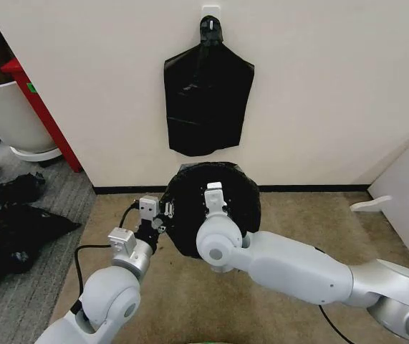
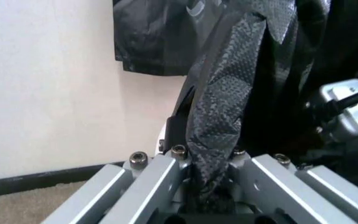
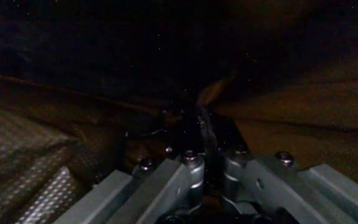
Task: Place the garbage bag over the trash bin.
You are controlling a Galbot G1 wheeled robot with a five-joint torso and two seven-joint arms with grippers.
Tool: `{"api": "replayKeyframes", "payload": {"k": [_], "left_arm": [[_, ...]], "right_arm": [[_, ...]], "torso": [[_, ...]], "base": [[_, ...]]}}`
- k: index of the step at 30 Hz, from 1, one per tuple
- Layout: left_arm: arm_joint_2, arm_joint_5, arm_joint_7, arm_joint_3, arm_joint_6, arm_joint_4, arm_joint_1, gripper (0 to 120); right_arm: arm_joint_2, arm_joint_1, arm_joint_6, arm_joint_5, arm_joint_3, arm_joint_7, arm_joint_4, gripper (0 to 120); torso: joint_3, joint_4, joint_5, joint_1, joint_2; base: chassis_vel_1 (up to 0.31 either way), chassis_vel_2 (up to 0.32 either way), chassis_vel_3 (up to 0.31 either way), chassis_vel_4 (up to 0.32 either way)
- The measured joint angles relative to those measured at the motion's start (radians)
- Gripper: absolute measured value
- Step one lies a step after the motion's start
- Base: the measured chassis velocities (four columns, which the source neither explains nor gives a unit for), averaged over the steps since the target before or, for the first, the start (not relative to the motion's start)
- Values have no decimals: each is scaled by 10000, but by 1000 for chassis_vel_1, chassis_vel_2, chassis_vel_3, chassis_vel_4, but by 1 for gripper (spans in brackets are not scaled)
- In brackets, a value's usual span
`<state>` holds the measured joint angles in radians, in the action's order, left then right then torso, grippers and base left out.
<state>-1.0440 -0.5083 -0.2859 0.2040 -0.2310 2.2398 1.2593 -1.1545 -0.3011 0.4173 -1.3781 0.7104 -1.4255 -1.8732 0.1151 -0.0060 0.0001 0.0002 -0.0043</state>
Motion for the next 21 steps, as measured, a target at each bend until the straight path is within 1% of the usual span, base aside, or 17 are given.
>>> {"api": "replayKeyframes", "payload": {"k": [13,21], "left_arm": [[10,187,200,119,94,546,570,0],[9,193,224,159,94,662,703,0]], "right_arm": [[20,-111,-33,-130,-227,63,110,0],[79,-198,-94,-238,-286,85,-52,0]], "torso": [[0,0,0,0,0],[0,0,0,0,0]], "base": [[0,0,0,0],[0,0,0,0]]}}
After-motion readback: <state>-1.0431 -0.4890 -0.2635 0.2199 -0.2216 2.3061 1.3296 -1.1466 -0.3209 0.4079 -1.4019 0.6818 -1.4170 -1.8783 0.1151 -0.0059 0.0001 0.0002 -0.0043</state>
